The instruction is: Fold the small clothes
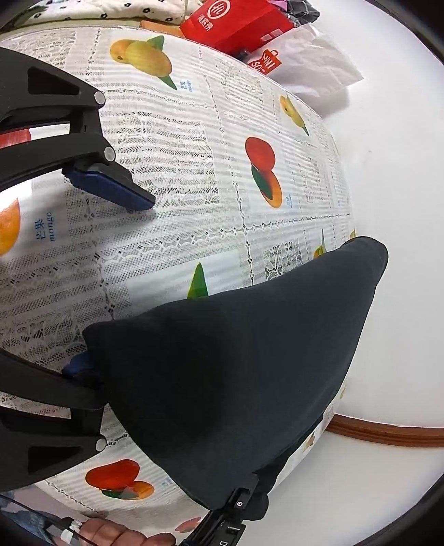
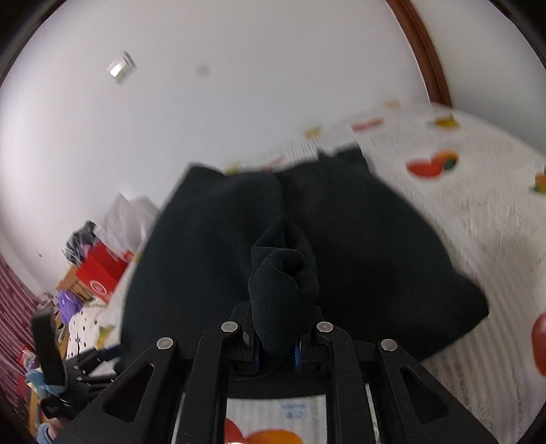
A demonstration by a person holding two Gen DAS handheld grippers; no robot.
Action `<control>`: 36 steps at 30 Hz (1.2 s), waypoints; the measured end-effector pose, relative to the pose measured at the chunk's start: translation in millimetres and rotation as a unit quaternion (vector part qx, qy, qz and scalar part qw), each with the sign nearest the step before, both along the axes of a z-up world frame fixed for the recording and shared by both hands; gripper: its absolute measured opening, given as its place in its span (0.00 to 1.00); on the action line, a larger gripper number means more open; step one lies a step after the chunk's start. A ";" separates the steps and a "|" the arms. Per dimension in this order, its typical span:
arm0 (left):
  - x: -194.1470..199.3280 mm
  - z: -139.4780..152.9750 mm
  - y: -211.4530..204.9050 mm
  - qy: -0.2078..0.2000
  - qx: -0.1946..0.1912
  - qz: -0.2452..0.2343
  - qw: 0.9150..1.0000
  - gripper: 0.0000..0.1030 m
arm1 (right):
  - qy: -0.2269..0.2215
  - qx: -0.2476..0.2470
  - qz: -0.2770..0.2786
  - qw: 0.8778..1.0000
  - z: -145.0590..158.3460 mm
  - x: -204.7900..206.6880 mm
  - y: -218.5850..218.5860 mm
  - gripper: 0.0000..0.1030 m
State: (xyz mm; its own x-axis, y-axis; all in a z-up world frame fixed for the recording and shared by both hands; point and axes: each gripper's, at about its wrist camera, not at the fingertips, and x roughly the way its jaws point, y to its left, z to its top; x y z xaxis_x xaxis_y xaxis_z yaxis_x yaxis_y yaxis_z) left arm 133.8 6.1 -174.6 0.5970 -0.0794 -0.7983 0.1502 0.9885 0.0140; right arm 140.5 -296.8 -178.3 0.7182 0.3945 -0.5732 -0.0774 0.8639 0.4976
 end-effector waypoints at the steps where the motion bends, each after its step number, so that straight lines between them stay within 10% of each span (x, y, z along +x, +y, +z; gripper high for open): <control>1: -0.2 0.3 1.0 0.001 -0.005 -0.003 1.000 0.71 | 0.000 -0.003 -0.002 1.000 0.2 -0.1 0.9 0.15; 8: -9.7 7.3 -15.0 -0.009 -0.017 -0.045 0.999 0.72 | 0.011 0.019 0.017 1.000 4.7 5.8 2.4 0.44; 14: 1.1 3.8 -45.8 -0.007 0.017 -0.061 0.998 0.73 | 0.031 0.016 0.026 0.999 -0.3 21.2 17.7 0.49; 16: 2.5 2.0 -47.2 -0.009 0.021 -0.057 0.998 0.75 | 0.035 0.006 0.020 0.999 -0.7 26.8 22.2 0.46; 18: 4.7 0.3 -40.9 -0.003 0.005 -0.049 0.999 0.75 | 0.032 -0.012 0.014 0.999 1.7 31.9 27.4 0.20; 25: 3.8 -1.2 -32.3 -0.011 0.004 -0.036 0.999 0.75 | -0.053 -0.063 0.051 0.995 38.8 24.3 34.0 0.13; 30: 4.6 -1.2 -25.8 -0.011 -0.002 -0.035 0.999 0.74 | -0.136 -0.049 -0.034 0.989 64.6 -12.3 -9.9 0.13; 36: 0.9 -2.4 -23.2 -0.016 0.000 -0.037 0.999 0.74 | 0.015 -0.071 -0.051 0.996 3.4 13.3 -34.5 0.15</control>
State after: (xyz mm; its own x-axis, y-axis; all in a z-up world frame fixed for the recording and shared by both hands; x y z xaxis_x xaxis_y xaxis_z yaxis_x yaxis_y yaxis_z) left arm 134.7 -17.1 -177.0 0.6148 -0.1235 -0.7789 0.2214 0.9750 0.0202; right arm 153.8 -331.3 -174.9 0.7322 0.2332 -0.6399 0.0282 0.9284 0.3706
